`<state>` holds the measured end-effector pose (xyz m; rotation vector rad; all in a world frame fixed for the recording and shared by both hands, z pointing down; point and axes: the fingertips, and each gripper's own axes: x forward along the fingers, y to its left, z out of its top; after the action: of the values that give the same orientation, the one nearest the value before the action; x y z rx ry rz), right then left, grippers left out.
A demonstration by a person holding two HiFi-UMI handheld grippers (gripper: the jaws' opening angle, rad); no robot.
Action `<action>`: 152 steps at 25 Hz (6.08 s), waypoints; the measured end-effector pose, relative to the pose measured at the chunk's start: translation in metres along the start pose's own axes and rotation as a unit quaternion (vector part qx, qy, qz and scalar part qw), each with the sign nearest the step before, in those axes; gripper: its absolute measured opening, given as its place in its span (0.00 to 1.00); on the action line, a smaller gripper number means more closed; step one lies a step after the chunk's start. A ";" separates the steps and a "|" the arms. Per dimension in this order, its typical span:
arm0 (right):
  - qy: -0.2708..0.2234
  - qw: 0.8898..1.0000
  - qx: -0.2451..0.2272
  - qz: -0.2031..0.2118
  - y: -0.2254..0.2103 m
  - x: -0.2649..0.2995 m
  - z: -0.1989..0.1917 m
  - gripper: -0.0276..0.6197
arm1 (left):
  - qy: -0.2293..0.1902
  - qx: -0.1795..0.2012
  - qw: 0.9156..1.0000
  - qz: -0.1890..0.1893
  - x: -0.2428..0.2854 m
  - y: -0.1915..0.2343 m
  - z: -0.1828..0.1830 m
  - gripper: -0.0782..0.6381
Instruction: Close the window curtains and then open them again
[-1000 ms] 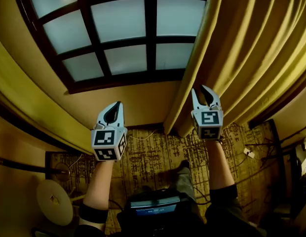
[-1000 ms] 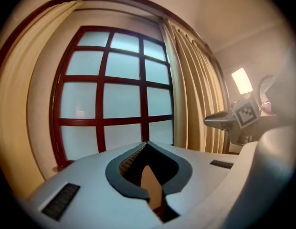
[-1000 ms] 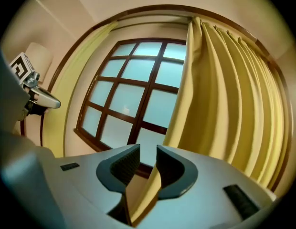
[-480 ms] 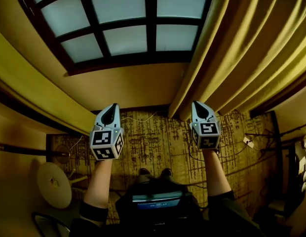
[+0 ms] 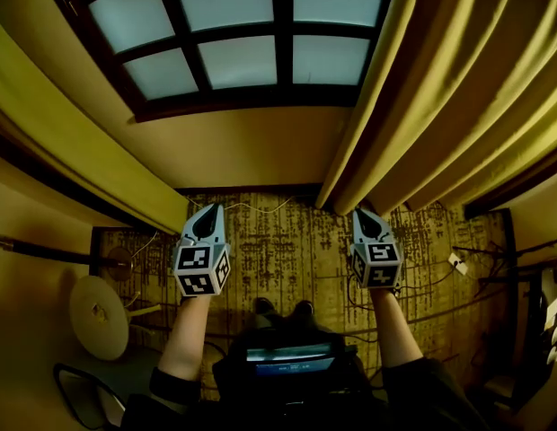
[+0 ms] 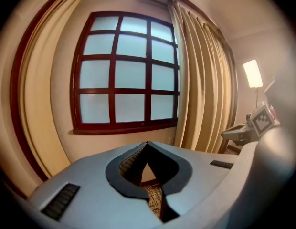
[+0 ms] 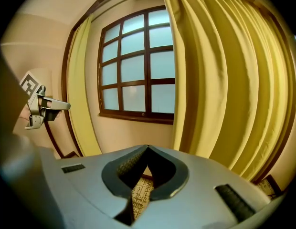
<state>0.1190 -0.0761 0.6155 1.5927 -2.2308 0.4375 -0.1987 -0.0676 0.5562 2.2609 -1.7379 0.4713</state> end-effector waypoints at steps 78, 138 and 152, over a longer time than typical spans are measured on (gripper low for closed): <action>-0.067 0.937 -0.151 0.307 0.561 0.131 0.150 0.07 | -0.117 -0.059 0.977 0.166 -0.157 0.409 0.031 0.19; -0.252 0.925 -0.204 0.197 0.677 0.285 0.501 0.07 | -0.323 0.244 0.905 0.128 -0.053 0.563 0.471 0.11; -0.237 0.962 -0.126 0.049 0.525 0.262 0.501 0.07 | -0.360 0.302 0.881 0.061 0.007 0.461 0.512 0.11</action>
<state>-0.5128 -0.3553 0.2726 1.5764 -2.5884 -0.2301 -0.5903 -0.3903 0.0906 3.0559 -2.3394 0.2080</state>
